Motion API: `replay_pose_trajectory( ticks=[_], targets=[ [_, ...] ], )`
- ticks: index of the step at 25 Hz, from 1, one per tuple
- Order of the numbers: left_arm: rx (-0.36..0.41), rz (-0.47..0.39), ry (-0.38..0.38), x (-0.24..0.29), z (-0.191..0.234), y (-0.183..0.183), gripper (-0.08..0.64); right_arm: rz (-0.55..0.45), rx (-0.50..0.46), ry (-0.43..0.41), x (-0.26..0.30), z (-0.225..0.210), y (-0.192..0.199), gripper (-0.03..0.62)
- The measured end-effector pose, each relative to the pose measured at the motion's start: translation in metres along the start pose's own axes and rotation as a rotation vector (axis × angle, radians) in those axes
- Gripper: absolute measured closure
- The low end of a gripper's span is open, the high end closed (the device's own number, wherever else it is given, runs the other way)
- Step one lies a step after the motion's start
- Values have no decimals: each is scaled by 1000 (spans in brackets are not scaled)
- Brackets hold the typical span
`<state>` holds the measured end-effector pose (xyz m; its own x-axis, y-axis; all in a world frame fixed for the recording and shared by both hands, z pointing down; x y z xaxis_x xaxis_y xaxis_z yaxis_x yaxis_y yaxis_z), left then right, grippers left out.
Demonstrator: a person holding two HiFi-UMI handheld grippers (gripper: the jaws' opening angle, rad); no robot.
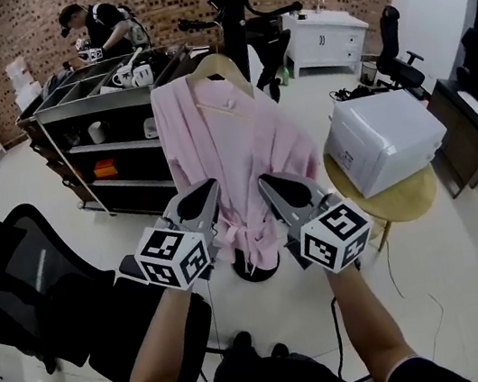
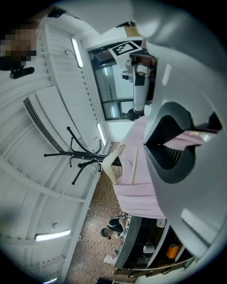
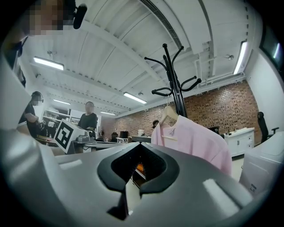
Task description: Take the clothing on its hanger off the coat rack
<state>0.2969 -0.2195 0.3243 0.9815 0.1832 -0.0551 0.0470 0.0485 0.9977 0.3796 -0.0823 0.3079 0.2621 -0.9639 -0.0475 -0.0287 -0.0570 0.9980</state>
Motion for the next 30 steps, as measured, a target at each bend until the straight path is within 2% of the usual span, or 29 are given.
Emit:
replay_pose_trajectory(
  ticks=[11,16,23,30],
  targets=[
    [41,23,29,23,66,-5,548,34,-10,58,38,-4,6,591],
    [105,53,36,43,105,-17,537,32,-18,86,52,-3,4,591],
    [219,101,6,81,164,-43,443,36,-33,135,61,-4,4,591],
    [376,114,-39,116,195,-77,329,29,-33,203,54,-18,4,591]
  ],
)
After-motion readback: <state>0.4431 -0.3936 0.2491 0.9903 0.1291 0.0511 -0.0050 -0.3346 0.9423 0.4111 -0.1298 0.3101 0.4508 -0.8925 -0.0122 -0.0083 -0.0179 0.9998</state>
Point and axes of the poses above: the fingertips, and each gripper's own axes: x forward along the fingers, z to its left, y out of its underside, the point moved 6 cm from there along -x, backward along the fingers, and after that the axes turned 10 degrees about y, right-handed, at the moved point
